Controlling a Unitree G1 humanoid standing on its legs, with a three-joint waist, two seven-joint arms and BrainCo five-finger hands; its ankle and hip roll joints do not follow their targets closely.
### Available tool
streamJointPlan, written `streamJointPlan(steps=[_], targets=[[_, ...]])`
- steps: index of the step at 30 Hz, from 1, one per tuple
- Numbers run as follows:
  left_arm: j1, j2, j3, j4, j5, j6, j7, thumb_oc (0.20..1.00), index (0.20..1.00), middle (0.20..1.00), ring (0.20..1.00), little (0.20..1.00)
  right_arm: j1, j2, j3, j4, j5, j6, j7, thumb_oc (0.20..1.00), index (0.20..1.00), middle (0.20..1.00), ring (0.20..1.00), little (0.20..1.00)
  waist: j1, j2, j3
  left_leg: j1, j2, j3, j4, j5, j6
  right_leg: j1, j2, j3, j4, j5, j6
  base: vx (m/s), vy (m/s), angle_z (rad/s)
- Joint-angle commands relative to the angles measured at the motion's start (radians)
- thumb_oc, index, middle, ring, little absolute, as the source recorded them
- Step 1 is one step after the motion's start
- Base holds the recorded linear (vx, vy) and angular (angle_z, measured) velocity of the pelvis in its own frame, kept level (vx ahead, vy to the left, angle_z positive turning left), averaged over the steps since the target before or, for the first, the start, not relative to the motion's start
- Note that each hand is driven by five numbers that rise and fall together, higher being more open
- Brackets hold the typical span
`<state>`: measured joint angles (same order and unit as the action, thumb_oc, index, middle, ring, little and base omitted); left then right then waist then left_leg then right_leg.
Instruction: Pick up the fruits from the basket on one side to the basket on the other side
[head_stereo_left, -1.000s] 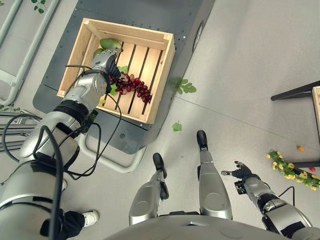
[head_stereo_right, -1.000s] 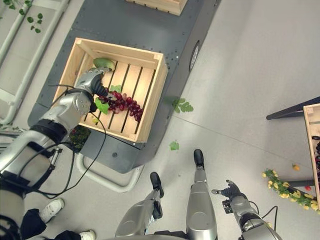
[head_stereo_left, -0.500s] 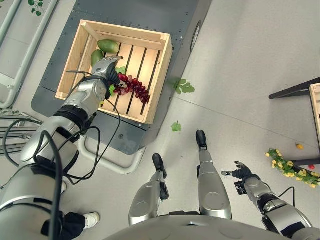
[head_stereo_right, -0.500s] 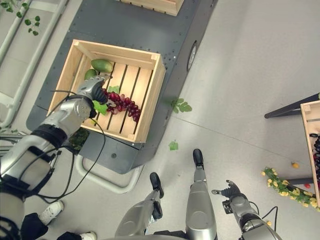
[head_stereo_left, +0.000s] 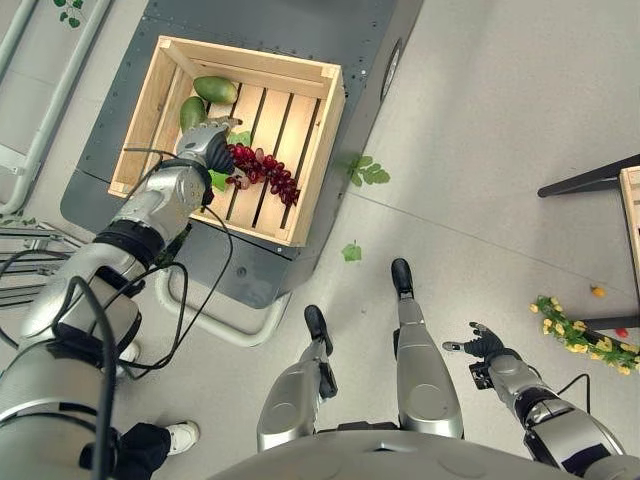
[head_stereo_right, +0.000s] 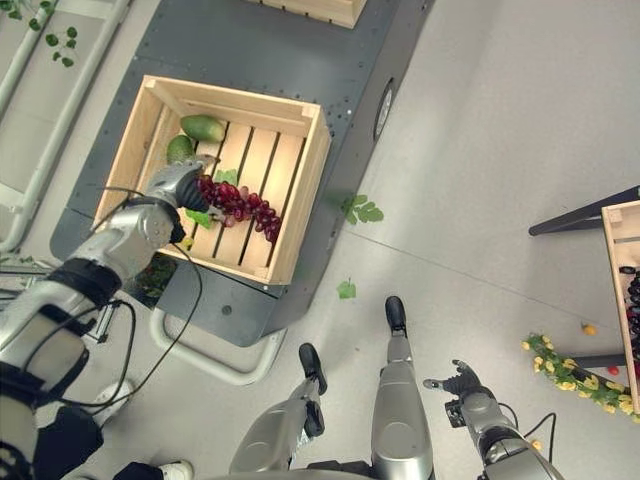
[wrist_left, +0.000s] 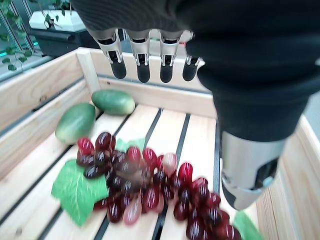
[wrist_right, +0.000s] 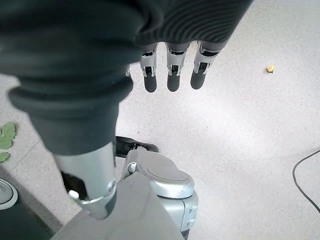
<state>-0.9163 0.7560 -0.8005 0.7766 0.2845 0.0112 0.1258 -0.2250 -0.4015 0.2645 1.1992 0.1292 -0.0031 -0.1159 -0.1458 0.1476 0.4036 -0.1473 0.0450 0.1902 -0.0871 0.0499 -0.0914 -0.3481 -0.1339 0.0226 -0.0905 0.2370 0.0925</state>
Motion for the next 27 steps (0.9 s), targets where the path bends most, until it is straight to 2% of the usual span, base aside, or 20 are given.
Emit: streamJointPlan(steps=[1,11,21,27], targets=[[-0.014,0.067,0.089,0.025,0.057,-0.007,0.018,1.0,1.0,1.0,1.0,1.0,0.022,0.0,0.003,0.008,-0.005,-0.011,-0.001,1.0,1.0,1.0,1.0,1.0,0.02,-0.044,-0.007,-0.128,-0.058,-0.043,0.02,0.034,0.017,0.023,-0.025,-0.039,0.003,-0.108,0.077,0.0,0.0,0.0],[-0.005,0.068,0.112,0.044,0.079,0.006,0.041,1.0,1.0,1.0,1.0,1.0,0.022,-0.009,-0.004,-0.008,-0.011,-0.013,-0.008,1.0,1.0,1.0,1.0,1.0,0.016,-0.052,0.006,-0.153,-0.057,-0.043,0.021,0.041,0.017,0.001,-0.022,-0.036,0.003,-0.102,0.077,0.0,0.0,0.0],[-0.012,0.017,0.145,0.078,0.078,0.028,0.087,1.0,1.0,1.0,1.0,1.0,0.021,-0.011,-0.001,-0.033,-0.01,-0.02,-0.028,1.0,1.0,1.0,1.0,1.0,0.007,-0.063,0.026,-0.192,-0.056,-0.036,0.025,0.048,0.017,-0.036,-0.023,-0.028,0.003,-0.092,0.079,0.0,0.002,-0.01],[-0.032,-0.005,0.184,0.093,0.053,0.044,0.147,1.0,1.0,1.0,1.0,1.0,0.019,0.001,0.006,-0.038,-0.005,-0.026,-0.042,1.0,1.0,1.0,1.0,1.0,0.003,-0.067,0.035,-0.211,-0.054,-0.034,0.025,0.054,0.015,-0.058,-0.023,-0.025,0.003,-0.089,0.078,0.01,-0.002,-0.02]])
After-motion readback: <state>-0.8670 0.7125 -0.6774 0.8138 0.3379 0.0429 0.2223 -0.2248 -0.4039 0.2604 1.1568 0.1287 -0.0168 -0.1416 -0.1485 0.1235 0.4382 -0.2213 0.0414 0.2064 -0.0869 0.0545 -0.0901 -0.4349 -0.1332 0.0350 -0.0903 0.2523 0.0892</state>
